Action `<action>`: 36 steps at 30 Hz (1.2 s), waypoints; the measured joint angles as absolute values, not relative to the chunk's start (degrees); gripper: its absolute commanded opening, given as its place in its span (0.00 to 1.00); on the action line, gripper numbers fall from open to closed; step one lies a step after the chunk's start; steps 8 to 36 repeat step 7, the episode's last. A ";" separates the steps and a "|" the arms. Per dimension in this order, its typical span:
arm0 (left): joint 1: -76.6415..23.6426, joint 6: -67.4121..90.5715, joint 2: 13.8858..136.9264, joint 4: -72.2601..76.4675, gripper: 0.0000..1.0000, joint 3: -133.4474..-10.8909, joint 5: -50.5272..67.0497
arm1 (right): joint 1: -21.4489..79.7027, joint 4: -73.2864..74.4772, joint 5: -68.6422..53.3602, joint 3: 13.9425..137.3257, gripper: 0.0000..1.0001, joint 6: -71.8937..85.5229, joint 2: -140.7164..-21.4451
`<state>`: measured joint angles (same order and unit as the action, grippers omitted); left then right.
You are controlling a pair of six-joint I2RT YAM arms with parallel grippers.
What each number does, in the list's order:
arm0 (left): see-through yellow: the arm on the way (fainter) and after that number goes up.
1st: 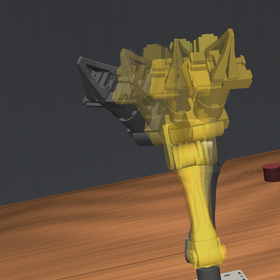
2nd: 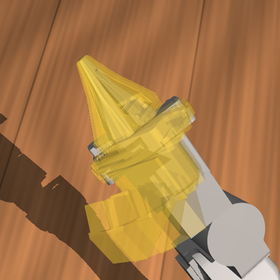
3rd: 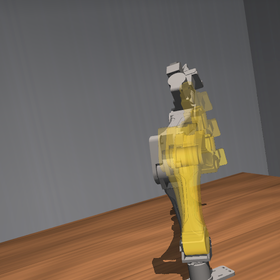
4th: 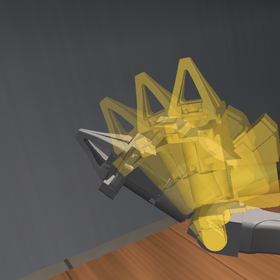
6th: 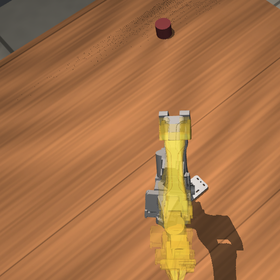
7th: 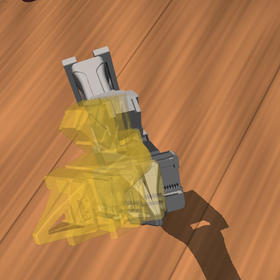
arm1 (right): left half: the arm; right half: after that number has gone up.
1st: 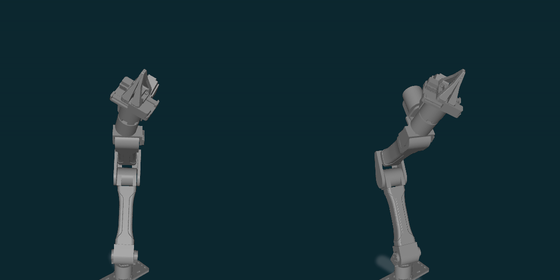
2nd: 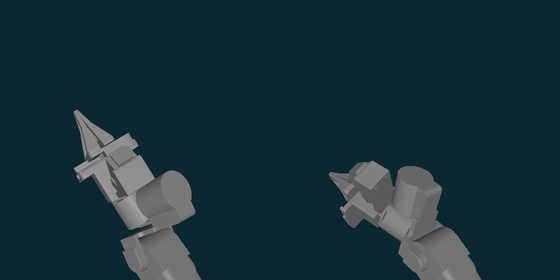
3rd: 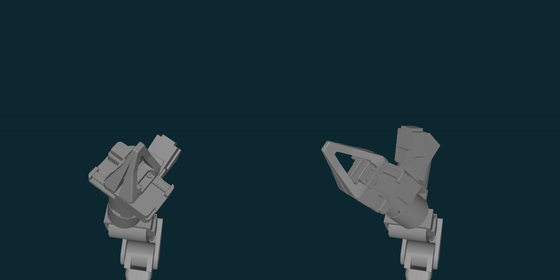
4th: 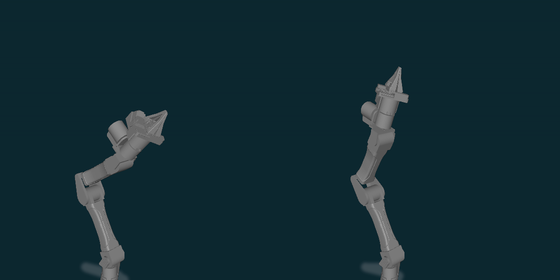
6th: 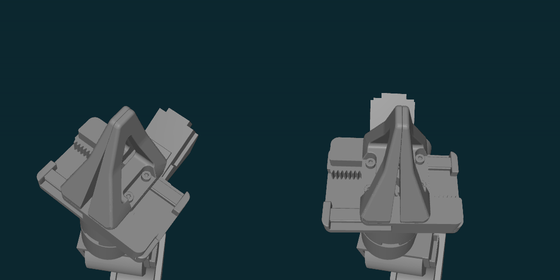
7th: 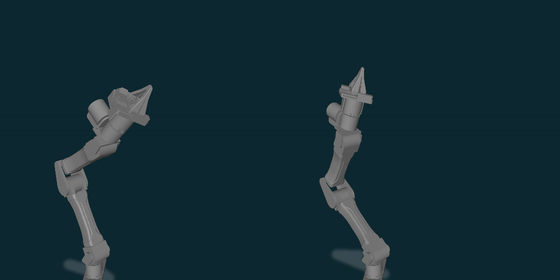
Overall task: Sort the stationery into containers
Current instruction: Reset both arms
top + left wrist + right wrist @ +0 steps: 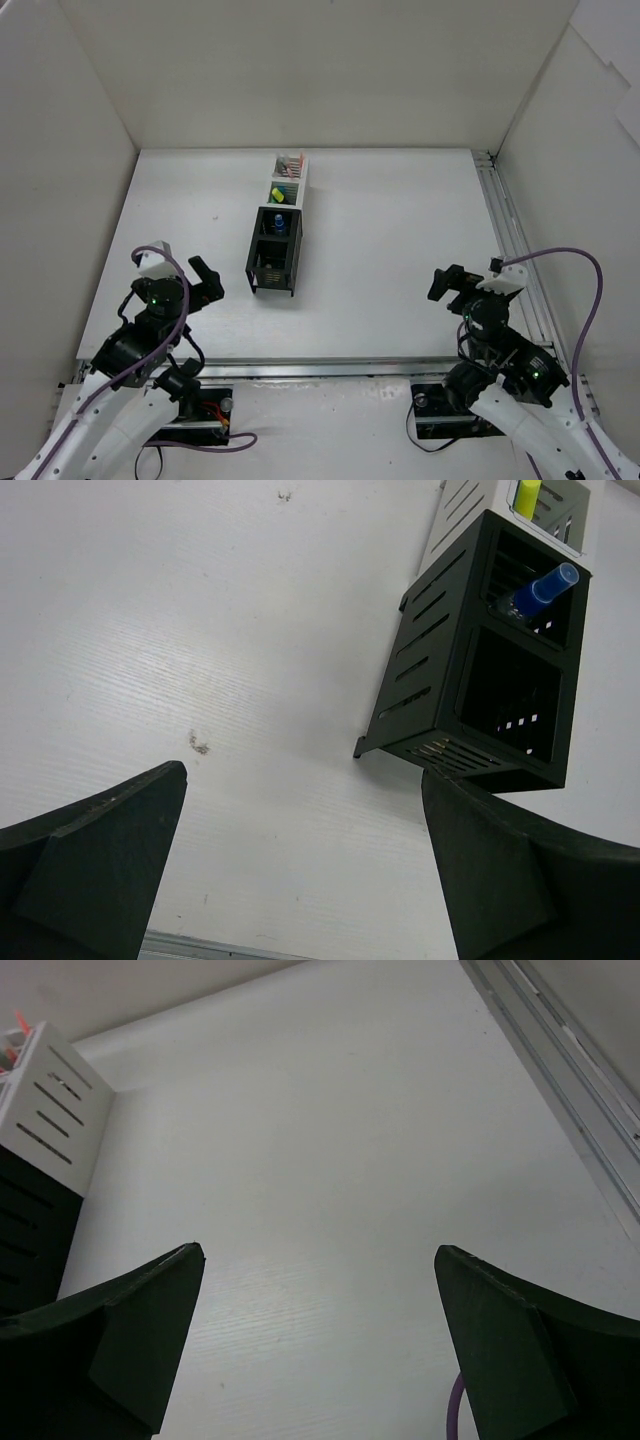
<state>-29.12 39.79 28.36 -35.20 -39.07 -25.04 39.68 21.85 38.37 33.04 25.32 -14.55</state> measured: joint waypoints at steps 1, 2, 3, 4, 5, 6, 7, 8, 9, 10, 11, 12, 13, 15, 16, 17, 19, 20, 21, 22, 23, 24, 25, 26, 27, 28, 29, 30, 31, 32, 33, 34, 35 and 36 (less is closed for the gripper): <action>-29.12 39.79 28.36 -35.22 0.99 -39.09 -24.97 | 39.68 22.39 39.13 33.52 0.98 26.15 -16.47; -29.12 39.79 28.38 -35.22 0.99 -39.11 -24.93 | 39.68 22.65 39.77 34.00 0.98 26.89 -18.57; -29.12 39.79 28.38 -35.24 0.99 -39.11 -24.93 | 39.68 22.74 40.27 34.35 0.98 27.27 -20.36; -29.12 39.81 28.38 -35.24 0.99 -39.11 -24.91 | 39.68 23.20 40.66 34.85 0.98 27.66 -22.52; -29.12 39.81 28.36 -35.24 0.99 -39.11 -24.91 | 39.68 23.44 41.08 35.38 0.98 27.99 -24.69; -29.12 39.81 28.32 -35.24 1.00 -39.11 -24.88 | 39.68 23.53 41.43 35.83 0.98 28.38 -26.52; -29.12 39.81 28.27 -35.24 0.99 -39.11 -24.91 | 39.68 23.57 41.67 36.23 0.98 28.67 -28.27; -29.12 39.81 28.27 -35.24 0.99 -39.11 -24.91 | 39.68 23.57 41.67 36.23 0.98 28.67 -28.27; -29.12 39.81 28.27 -35.24 0.99 -39.11 -24.91 | 39.68 23.57 41.67 36.23 0.98 28.67 -28.27; -29.12 39.81 28.27 -35.24 0.99 -39.11 -24.91 | 39.68 23.57 41.67 36.23 0.98 28.67 -28.27; -29.12 39.81 28.27 -35.24 0.99 -39.11 -24.91 | 39.68 23.57 41.67 36.23 0.98 28.67 -28.27; -29.12 39.81 28.27 -35.24 0.99 -39.11 -24.91 | 39.68 23.57 41.67 36.23 0.98 28.67 -28.27; -29.12 39.81 28.27 -35.24 0.99 -39.11 -24.91 | 39.68 23.57 41.67 36.23 0.98 28.67 -28.27; -29.12 39.81 28.27 -35.24 0.99 -39.11 -24.91 | 39.68 23.57 41.67 36.23 0.98 28.67 -28.27; -29.12 39.81 28.27 -35.24 0.99 -39.11 -24.91 | 39.68 23.57 41.67 36.23 0.98 28.67 -28.27; -29.12 39.81 28.27 -35.24 0.99 -39.11 -24.91 | 39.68 23.57 41.67 36.23 0.98 28.67 -28.27; -29.12 39.81 28.27 -35.24 0.99 -39.11 -24.91 | 39.68 23.57 41.67 36.23 0.98 28.67 -28.27; -29.12 39.81 28.27 -35.24 0.99 -39.11 -24.91 | 39.68 23.57 41.67 36.23 0.98 28.67 -28.27; -29.12 39.81 28.27 -35.24 0.99 -39.11 -24.91 | 39.68 23.57 41.67 36.23 0.98 28.67 -28.27; -29.12 39.81 28.27 -35.24 0.99 -39.11 -24.91 | 39.68 23.57 41.67 36.23 0.98 28.67 -28.27; -29.12 39.81 28.27 -35.24 0.99 -39.11 -24.91 | 39.68 23.57 41.67 36.23 0.98 28.67 -28.27; -29.12 39.81 28.27 -35.24 0.99 -39.11 -24.91 | 39.68 23.57 41.67 36.23 0.98 28.67 -28.27; -29.12 39.81 28.27 -35.24 0.99 -39.11 -24.91 | 39.68 23.57 41.67 36.23 0.98 28.67 -28.27; -29.12 39.81 28.27 -35.24 0.99 -39.11 -24.91 | 39.68 23.57 41.67 36.23 0.98 28.67 -28.27; -29.12 39.81 28.27 -35.24 0.99 -39.11 -24.91 | 39.68 23.57 41.67 36.23 0.98 28.67 -28.27; -29.12 39.81 28.27 -35.24 0.99 -39.11 -24.91 | 39.68 23.57 41.67 36.23 0.98 28.67 -28.27; -29.12 39.81 28.27 -35.24 0.99 -39.11 -24.91 | 39.68 23.57 41.67 36.23 0.98 28.67 -28.27; -29.12 39.81 28.27 -35.24 0.99 -39.11 -24.91 | 39.68 23.57 41.67 36.23 0.98 28.67 -28.27; -29.12 39.81 28.27 -35.24 0.99 -39.11 -24.91 | 39.68 23.57 41.67 36.23 0.98 28.67 -28.27; -29.12 39.81 28.27 -35.24 0.99 -39.11 -24.91 | 39.68 23.57 41.67 36.23 0.98 28.67 -28.27; -29.12 39.81 28.27 -35.24 0.99 -39.11 -24.91 | 39.68 23.57 41.67 36.23 0.98 28.67 -28.27; -29.12 39.81 28.27 -35.24 0.99 -39.11 -24.91 | 39.68 23.57 41.67 36.23 0.98 28.67 -28.27; -29.12 39.81 28.27 -35.24 0.99 -39.11 -24.91 | 39.68 23.57 41.67 36.23 0.98 28.67 -28.27; -29.12 39.81 28.27 -35.24 0.99 -39.11 -24.91 | 39.68 23.57 41.67 36.23 0.98 28.67 -28.27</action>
